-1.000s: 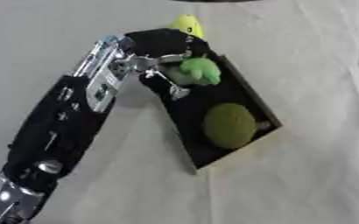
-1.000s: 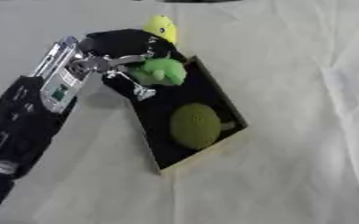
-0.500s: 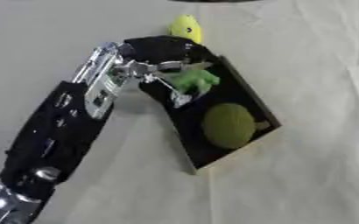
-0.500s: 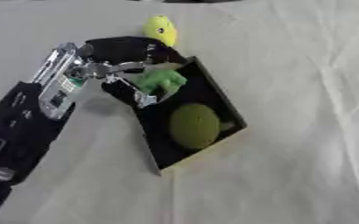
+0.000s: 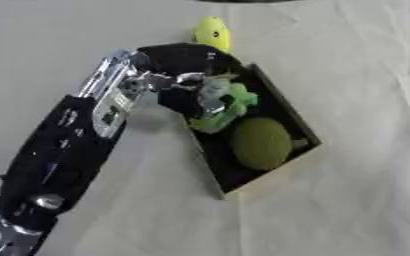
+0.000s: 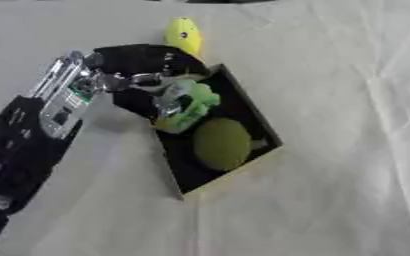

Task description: Pick up objects on the table and place them in the box.

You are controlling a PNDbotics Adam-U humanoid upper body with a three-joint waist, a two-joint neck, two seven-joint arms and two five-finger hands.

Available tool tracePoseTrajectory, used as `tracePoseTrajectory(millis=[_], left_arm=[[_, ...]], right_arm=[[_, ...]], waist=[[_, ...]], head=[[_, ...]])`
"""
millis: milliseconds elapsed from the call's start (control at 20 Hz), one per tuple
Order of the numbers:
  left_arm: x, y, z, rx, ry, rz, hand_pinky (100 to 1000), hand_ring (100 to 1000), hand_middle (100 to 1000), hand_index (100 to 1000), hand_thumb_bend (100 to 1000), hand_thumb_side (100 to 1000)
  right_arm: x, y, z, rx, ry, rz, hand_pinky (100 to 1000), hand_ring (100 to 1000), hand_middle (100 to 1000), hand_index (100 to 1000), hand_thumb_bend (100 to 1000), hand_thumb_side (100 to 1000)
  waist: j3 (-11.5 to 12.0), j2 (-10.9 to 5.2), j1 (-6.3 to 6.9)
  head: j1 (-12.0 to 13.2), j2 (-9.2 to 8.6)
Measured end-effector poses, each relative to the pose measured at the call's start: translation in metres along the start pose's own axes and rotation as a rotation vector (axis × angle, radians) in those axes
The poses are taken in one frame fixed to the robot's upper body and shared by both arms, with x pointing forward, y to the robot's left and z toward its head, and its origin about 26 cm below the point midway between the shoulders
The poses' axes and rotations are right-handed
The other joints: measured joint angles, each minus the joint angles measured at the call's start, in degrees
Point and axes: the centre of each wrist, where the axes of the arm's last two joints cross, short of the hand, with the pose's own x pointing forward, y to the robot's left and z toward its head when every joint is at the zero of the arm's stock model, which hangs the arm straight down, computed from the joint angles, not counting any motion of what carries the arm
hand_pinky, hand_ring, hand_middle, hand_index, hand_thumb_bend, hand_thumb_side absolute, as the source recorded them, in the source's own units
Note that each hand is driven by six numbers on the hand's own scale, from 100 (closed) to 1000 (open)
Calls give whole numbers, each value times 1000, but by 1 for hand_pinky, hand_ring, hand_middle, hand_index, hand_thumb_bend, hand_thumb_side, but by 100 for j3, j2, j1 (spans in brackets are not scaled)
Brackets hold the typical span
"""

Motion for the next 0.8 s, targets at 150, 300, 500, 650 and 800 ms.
tracePoseTrajectory(millis=[150,300,500,650,800], left_arm=[[-1,13,7,46,-10,-9,1000,947,887,1000,100,614],[-7,34,19,96,-2,-31,980,932,869,976,100,399],[-24,57,36,147,44,-41,964,919,852,965,100,336],[-37,65,41,174,74,-15,966,922,858,969,100,325],[-50,66,45,173,112,14,968,925,861,972,100,339]], right_arm=[[0,0,0,0,0,0,903,868,623,775,100,531],[0,0,0,-2,-3,0,903,868,624,775,100,531],[1,0,-2,-2,-10,0,903,867,624,775,100,531],[1,0,-3,-2,-13,-1,903,867,623,775,100,531],[2,0,-5,1,-21,-1,903,867,623,775,100,531]], waist=[[-4,-1,7],[-24,-1,11],[-72,-1,13],[-118,-1,14],[-166,9,17]], head=[[0,-1],[0,-1],[4,-1],[17,-1],[39,-3]])
